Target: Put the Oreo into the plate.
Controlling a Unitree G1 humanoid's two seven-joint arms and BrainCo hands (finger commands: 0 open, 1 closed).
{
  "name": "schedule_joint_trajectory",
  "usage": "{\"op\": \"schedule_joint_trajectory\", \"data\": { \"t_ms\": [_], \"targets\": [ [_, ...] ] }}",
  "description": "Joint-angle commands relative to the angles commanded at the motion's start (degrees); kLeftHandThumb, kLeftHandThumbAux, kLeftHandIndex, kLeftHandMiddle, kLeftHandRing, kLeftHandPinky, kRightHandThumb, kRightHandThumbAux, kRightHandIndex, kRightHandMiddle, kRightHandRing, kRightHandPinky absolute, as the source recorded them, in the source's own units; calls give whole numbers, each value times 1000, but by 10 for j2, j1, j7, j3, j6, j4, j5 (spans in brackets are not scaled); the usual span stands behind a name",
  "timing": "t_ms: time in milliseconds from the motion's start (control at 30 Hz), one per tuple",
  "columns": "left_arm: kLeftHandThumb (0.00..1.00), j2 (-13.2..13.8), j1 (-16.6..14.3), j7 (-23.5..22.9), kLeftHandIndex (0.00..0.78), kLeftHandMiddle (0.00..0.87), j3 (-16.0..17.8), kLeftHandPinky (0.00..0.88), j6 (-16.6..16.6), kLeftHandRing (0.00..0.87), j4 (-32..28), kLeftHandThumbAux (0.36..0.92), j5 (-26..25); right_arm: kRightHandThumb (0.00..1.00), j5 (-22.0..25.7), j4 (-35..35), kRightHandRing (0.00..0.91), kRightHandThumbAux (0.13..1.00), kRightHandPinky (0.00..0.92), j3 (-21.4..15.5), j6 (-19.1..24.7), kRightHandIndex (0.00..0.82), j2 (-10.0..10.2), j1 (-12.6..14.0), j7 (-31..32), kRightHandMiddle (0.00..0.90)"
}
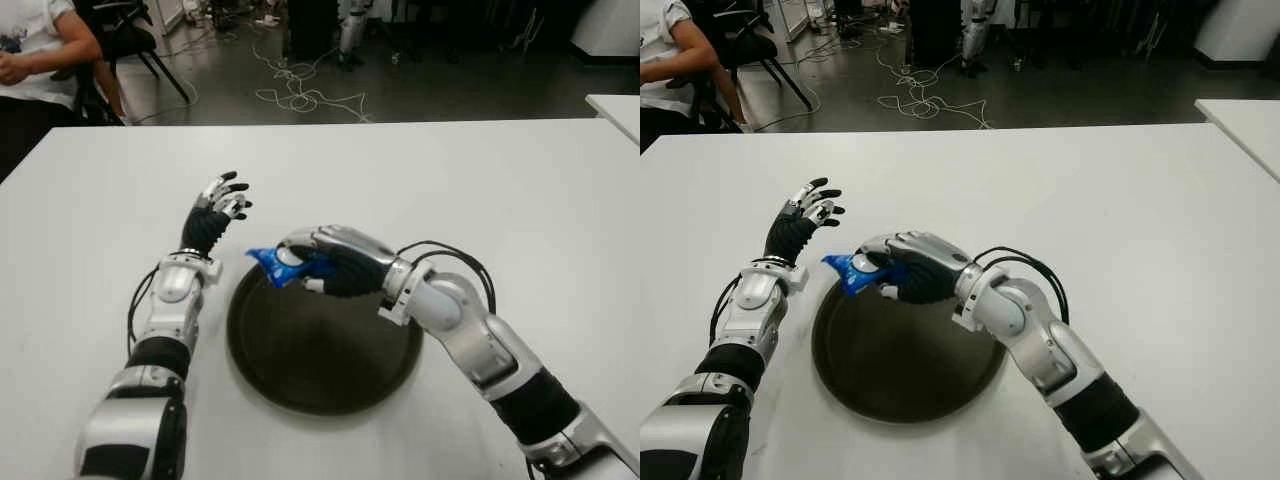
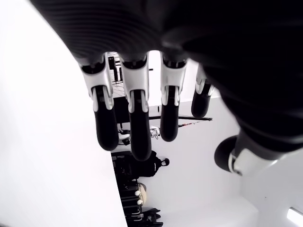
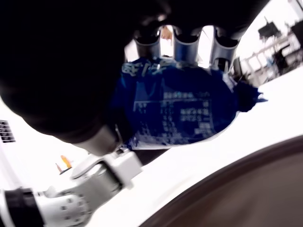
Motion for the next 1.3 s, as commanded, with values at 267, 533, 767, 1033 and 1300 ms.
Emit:
{"op": "schedule_joint_trajectory", "data": {
  "t_ms": [267, 533, 767, 1033, 1300],
  "targets": [
    [679, 1, 2, 0, 147, 244, 0, 346, 7, 307, -4, 531, 0, 695, -20, -26, 761, 724, 734, -3, 42, 434, -9, 4, 27, 766],
    [673, 5, 3, -4, 157, 246, -2, 341, 3, 310, -4, 533, 3, 693, -34, -23, 749, 723, 720, -3, 64, 433, -20, 7, 35, 750],
    [658, 6, 2, -5, 150, 238, -2, 346, 5, 307, -2, 530, 2, 269, -21, -24, 395, 671, 331, -9, 75, 264, -14, 14, 40, 394],
    [673, 5, 1, -4, 154, 238, -1, 332, 5, 297, 0, 533, 1, 12, -13, -1, 27, 466, 18, -9, 40, 13, -27, 12, 51, 28],
    [720, 6, -2, -1, 164, 236, -1, 250, 10, 288, 3, 540, 3, 0, -14, 27, 1, 368, 0, -14, -6, 0, -35, 3, 43, 1]
  ]
}}
